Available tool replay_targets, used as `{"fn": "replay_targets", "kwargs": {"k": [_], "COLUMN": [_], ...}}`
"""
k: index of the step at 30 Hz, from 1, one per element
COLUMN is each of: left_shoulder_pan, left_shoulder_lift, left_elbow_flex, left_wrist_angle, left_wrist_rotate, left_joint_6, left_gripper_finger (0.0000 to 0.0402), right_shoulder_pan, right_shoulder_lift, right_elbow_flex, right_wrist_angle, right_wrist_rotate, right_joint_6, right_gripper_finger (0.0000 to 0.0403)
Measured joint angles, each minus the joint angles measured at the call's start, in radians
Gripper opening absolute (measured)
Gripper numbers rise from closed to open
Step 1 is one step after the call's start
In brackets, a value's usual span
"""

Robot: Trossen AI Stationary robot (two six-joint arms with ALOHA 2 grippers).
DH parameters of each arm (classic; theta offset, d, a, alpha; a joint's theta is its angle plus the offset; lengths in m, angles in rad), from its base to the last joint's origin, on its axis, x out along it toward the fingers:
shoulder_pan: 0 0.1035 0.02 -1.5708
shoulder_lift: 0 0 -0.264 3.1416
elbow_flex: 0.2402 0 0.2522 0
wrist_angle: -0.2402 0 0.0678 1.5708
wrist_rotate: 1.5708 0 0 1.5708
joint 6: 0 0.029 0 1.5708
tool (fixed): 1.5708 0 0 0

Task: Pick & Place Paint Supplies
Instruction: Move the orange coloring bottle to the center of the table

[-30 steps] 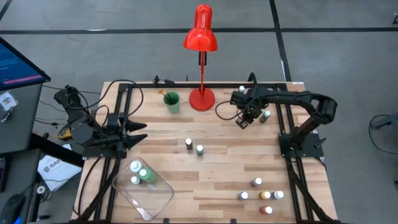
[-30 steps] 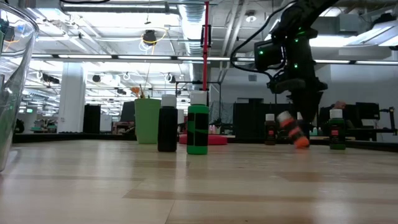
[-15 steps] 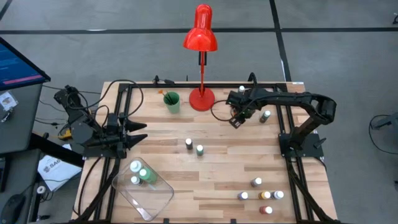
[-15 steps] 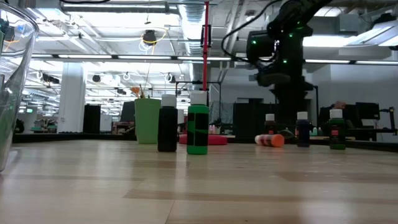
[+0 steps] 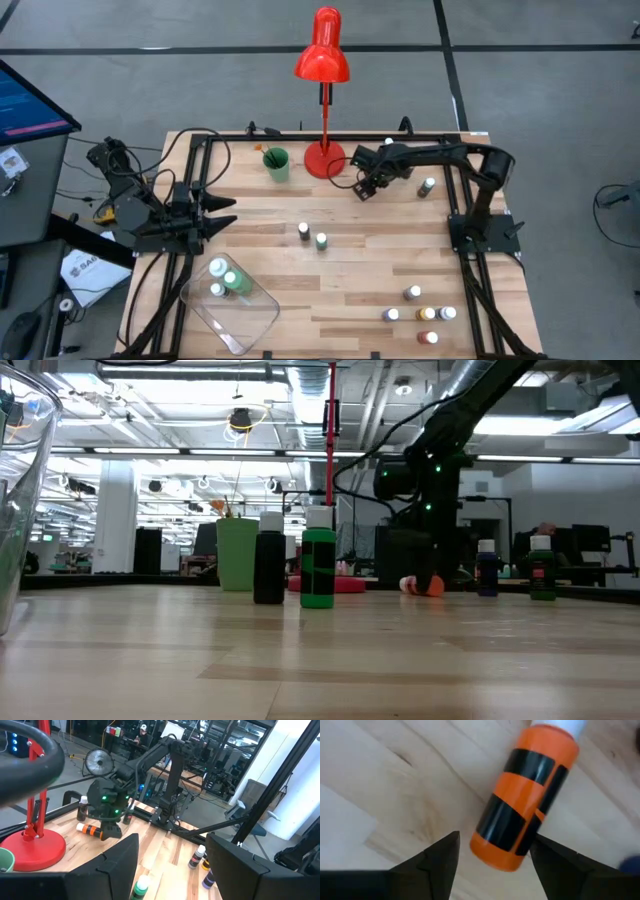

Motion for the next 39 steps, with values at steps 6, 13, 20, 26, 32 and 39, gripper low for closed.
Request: {"fn": "replay_targets", "kwargs": {"k": [6, 13, 20, 26, 32, 39], "left_shoulder_pan": [0.000, 0.000, 0.000, 0.000, 0.000, 0.000], "left_shoulder_lift": [0.000, 0.000, 0.000, 0.000, 0.000, 0.000], "left_elbow_flex": [0.000, 0.000, 0.000, 0.000, 0.000, 0.000], "left_wrist_angle": [0.000, -0.001, -0.001, -0.001, -0.001, -0.001], "left_wrist_rotate": [0.000, 0.000, 0.000, 0.000, 0.000, -0.024], "left_joint_6": [0.000, 0.001, 0.001, 0.001, 0.006, 0.007], "left_gripper_finger": [0.0222, 0.0222, 0.0222, 0.0222, 0.0222, 0.0222], "right_shoulder_pan": [0.003, 0.015, 0.054, 0.129, 0.185, 0.114], "right_shoulder_lift": [0.031, 0.035, 0.037, 0.015, -0.113, -0.158], "right_elbow_flex": [0.004, 0.011, 0.014, 0.013, 0.105, 0.187], "right_wrist_angle": [0.018, 0.022, 0.009, -0.053, -0.090, -0.054], "right_wrist_rotate": [-0.001, 0.003, 0.008, -0.054, -0.060, 0.144], "right_joint_6": [-0.008, 0.000, -0.007, 0.018, -0.092, -0.233], "right_gripper_finger": [0.0200, 0.0126, 0.0100, 0.0082, 0.0092, 0.0161]}}
